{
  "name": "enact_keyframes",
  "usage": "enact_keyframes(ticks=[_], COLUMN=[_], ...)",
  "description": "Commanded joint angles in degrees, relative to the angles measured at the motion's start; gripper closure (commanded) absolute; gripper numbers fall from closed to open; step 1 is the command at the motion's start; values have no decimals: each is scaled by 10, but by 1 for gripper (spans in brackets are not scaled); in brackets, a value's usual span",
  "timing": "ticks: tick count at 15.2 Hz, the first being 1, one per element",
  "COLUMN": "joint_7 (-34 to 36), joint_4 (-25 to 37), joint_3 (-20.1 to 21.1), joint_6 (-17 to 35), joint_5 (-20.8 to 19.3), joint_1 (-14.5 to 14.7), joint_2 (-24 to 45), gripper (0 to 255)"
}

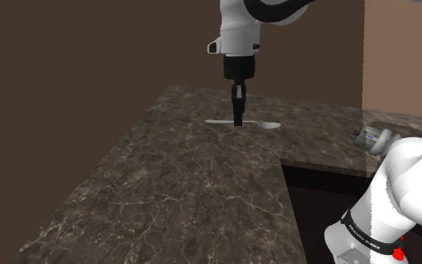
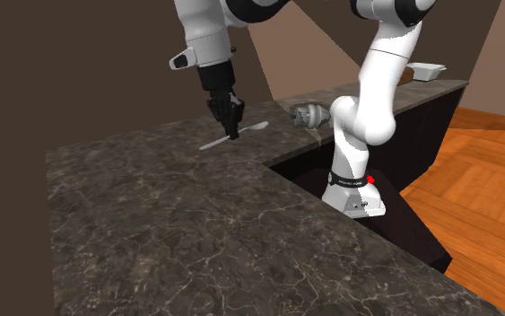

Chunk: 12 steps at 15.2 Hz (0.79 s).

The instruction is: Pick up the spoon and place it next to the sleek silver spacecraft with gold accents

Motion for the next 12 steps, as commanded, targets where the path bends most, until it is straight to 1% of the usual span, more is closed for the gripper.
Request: enact_keyframes(ticks=[1,6,12], joint_7=[-26,-86,-159], joint_4=[-34,-97,-152], joint_3=[-16,-59,-115], joint_6=[-2,-15,-34], joint_5=[-3,-24,-64], joint_1=[-9,-31,-63], joint_2=[-33,-103,-173], gripper=[255,255,255])
